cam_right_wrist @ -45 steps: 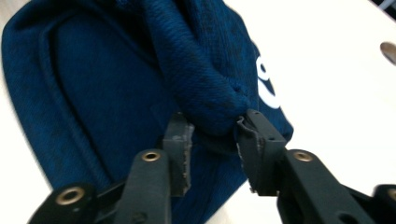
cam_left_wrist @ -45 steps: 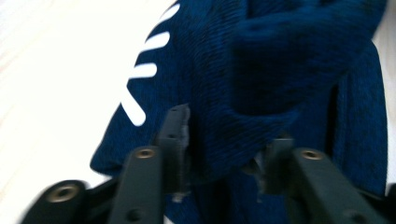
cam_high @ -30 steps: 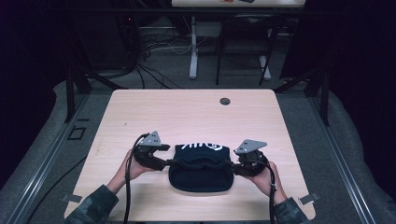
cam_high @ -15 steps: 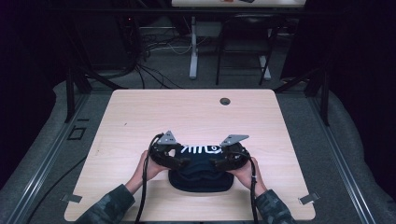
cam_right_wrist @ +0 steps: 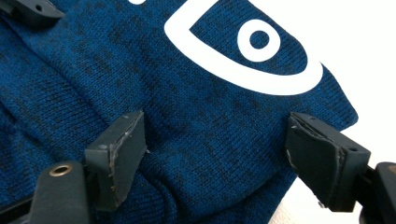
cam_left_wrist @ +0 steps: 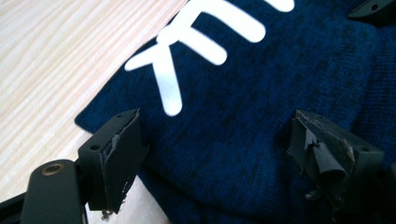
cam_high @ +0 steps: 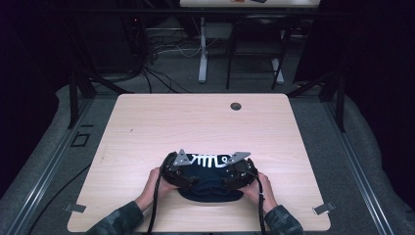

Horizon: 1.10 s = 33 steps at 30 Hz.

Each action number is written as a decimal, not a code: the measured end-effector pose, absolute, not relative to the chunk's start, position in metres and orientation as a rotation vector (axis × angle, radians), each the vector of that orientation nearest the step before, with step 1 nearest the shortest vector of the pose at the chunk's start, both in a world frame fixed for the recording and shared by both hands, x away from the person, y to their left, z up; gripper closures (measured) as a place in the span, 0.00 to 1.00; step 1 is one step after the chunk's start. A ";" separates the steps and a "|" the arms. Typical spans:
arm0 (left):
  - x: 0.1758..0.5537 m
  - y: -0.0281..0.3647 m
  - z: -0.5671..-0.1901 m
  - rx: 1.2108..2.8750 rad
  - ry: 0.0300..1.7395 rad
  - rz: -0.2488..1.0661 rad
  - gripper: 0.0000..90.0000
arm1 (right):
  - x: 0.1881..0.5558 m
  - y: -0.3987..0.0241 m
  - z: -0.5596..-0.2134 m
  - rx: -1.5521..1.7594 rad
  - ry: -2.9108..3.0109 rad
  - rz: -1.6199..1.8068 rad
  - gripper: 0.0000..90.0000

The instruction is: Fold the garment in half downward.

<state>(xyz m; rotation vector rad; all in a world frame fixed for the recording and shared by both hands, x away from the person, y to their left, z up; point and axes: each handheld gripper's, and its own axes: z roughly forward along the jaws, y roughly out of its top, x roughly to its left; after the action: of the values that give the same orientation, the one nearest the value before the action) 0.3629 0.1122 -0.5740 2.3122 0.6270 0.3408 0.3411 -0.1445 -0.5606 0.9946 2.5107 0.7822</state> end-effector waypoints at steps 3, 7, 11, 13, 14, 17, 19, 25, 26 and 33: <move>0.363 0.115 -0.575 2.311 0.638 0.328 0.20 | 0.341 -0.147 -0.561 1.005 2.520 0.776 0.23; 0.364 0.118 -0.579 2.283 0.664 0.307 0.20 | 0.340 -0.153 -0.564 1.047 2.530 0.796 0.21; 0.363 0.117 -0.578 2.286 0.663 0.319 0.20 | 0.339 -0.155 -0.564 1.050 2.528 0.796 0.21; 0.363 0.118 -0.579 2.281 0.670 0.313 0.20 | 0.339 -0.155 -0.565 1.055 2.520 0.801 0.20; 0.364 0.118 -0.579 2.279 0.672 0.309 0.20 | 0.340 -0.155 -0.565 1.056 2.521 0.815 0.18; 0.364 0.118 -0.580 2.271 0.683 0.304 0.20 | 0.343 -0.157 -0.567 1.056 2.525 0.803 0.12; 0.364 0.118 -0.580 2.267 0.689 0.299 0.20 | 0.347 -0.158 -0.568 1.066 2.528 0.813 0.09; 0.367 0.121 -0.579 2.236 0.699 0.274 0.17 | 0.355 -0.161 -0.572 1.104 2.534 0.815 0.00; 0.367 0.122 -0.579 2.233 0.698 0.274 0.16 | 0.355 -0.162 -0.572 1.107 2.526 0.833 0.00; 0.366 0.138 -0.562 2.173 0.735 0.325 0.05 | 0.350 -0.166 -0.561 1.098 2.478 0.923 0.00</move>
<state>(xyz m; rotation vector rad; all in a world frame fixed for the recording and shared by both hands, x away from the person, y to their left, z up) 0.3658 0.1376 -0.5618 2.1732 0.7347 0.3245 0.3500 -0.1658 -0.5610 1.0978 2.4781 0.9233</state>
